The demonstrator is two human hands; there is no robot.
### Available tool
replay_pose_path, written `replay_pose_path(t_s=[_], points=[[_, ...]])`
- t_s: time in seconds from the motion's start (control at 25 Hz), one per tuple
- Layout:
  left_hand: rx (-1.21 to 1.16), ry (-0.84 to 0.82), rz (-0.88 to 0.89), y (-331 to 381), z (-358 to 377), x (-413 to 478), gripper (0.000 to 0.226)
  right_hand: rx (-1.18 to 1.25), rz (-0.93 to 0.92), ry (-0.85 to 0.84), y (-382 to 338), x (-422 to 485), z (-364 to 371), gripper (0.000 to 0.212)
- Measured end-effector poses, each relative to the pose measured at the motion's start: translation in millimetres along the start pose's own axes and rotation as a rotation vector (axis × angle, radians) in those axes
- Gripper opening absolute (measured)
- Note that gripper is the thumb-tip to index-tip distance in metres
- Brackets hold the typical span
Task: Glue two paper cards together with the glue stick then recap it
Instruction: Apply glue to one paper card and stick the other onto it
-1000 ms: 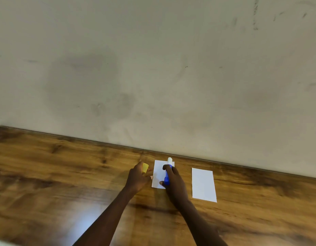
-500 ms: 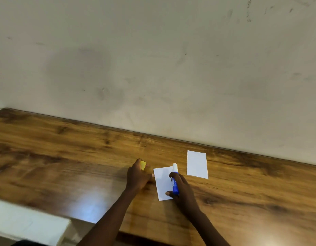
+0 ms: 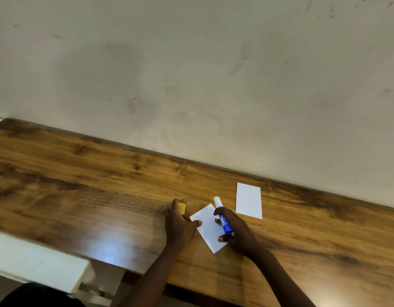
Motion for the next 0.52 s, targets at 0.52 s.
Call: replay_pose_path(t_s=[0.52], points=[[-0.020, -0.001, 0.046, -3.7, 4.2, 1.9, 0.080, 0.635, 0.078, 0.655, -14.7, 25.5, -1.1, 0.012]])
Point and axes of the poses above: each hand's wrist, its own x-axis towards the middle knuckle, its own z-axis out of the palm, y = z × x, the point moved 3 cm from there along x, towards the middle knuckle, and after that the axes turned 14 degrees about -z, right-handed, at the moved point
